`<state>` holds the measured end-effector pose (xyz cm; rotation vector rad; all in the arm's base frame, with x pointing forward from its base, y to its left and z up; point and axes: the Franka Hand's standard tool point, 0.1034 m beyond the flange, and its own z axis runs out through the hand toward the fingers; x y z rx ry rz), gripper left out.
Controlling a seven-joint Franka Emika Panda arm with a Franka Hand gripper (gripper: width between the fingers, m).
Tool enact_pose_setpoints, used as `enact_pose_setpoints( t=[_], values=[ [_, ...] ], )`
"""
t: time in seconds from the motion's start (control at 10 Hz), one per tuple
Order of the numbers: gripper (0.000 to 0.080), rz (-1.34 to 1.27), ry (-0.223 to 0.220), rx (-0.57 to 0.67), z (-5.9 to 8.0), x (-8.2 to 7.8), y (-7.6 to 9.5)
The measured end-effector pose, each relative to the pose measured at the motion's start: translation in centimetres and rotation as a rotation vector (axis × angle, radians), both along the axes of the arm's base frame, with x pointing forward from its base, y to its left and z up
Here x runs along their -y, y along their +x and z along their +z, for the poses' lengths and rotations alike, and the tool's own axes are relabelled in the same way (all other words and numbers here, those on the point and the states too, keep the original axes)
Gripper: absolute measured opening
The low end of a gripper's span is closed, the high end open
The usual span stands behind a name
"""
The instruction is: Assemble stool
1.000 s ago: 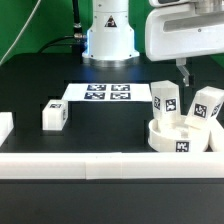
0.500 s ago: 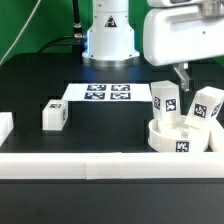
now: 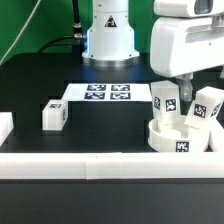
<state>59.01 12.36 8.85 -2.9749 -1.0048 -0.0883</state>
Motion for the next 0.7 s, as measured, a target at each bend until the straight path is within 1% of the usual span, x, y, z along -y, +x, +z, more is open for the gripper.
enact_pose_setpoints(
  t=[0.1,0.4,0.5,0.6,0.7],
  values=[
    [0.0649,0.052,-0.011,-0.002,-0.19,0.06,-0.09],
    [0.0649,0.046,-0.012,-0.006,-0.53,0.10,-0.21],
    [0.0522,0.045,-0.013,-0.007,-0.60,0.21,-0.22],
    [0.0376,0.042,-0.013,-0.007,-0.62,0.22,-0.22],
    [0.0376,0.040,-0.013,-0.007,-0.63,0.21,-0.23]
  ],
)
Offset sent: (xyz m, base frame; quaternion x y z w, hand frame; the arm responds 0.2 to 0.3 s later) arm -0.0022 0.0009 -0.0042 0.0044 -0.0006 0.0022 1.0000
